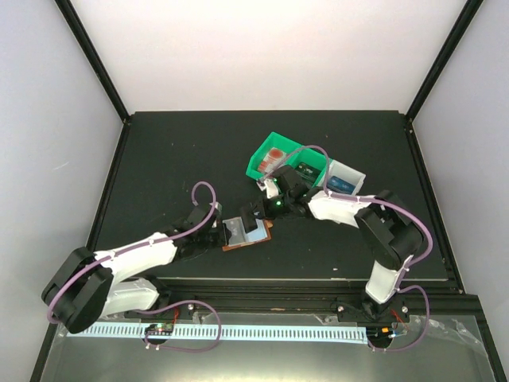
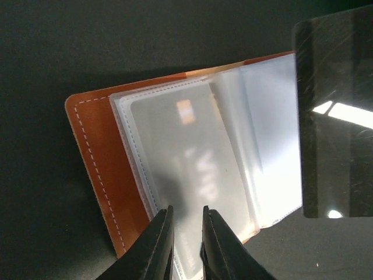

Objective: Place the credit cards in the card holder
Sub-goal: Turn over the card slot in the card holder, then insert the credit card into the card holder.

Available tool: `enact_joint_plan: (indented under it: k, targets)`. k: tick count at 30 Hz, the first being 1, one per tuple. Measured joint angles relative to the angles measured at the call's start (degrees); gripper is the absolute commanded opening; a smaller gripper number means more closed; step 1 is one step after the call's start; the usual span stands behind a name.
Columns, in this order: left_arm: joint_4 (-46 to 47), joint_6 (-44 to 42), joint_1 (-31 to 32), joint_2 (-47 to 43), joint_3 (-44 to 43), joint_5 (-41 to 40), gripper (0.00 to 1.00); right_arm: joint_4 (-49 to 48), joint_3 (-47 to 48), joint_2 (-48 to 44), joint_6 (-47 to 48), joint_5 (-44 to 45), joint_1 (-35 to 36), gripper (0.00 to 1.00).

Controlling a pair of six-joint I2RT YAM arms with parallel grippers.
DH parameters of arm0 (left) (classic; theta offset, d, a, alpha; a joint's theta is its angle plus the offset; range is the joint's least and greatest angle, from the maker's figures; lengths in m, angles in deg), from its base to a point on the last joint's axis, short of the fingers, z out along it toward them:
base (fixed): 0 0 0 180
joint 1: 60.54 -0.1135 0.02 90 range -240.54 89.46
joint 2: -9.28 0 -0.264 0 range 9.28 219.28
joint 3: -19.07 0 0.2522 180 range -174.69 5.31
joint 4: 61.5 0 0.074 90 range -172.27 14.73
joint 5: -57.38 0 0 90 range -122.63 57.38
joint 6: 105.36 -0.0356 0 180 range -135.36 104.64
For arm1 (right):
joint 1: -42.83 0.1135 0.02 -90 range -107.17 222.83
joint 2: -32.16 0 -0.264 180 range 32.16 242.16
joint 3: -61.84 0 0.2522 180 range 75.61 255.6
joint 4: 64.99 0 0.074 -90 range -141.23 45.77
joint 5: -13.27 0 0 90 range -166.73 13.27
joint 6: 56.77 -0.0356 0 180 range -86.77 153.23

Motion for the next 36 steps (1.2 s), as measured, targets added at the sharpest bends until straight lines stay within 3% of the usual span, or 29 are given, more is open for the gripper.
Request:
enact_joint_plan:
  k: [10,36]
  targets:
    - [0.85,0.13,0.00,2.51,1.86,-0.35,0.14,-1.44,0.02,6.78,-1.84,-1.77,0.00,0.01]
    - [1.77,0.15,-0.26,3.80,1.51,-0.39,0.09,-4.68,0.74,9.92,-4.66,-4.55,0.00,0.01]
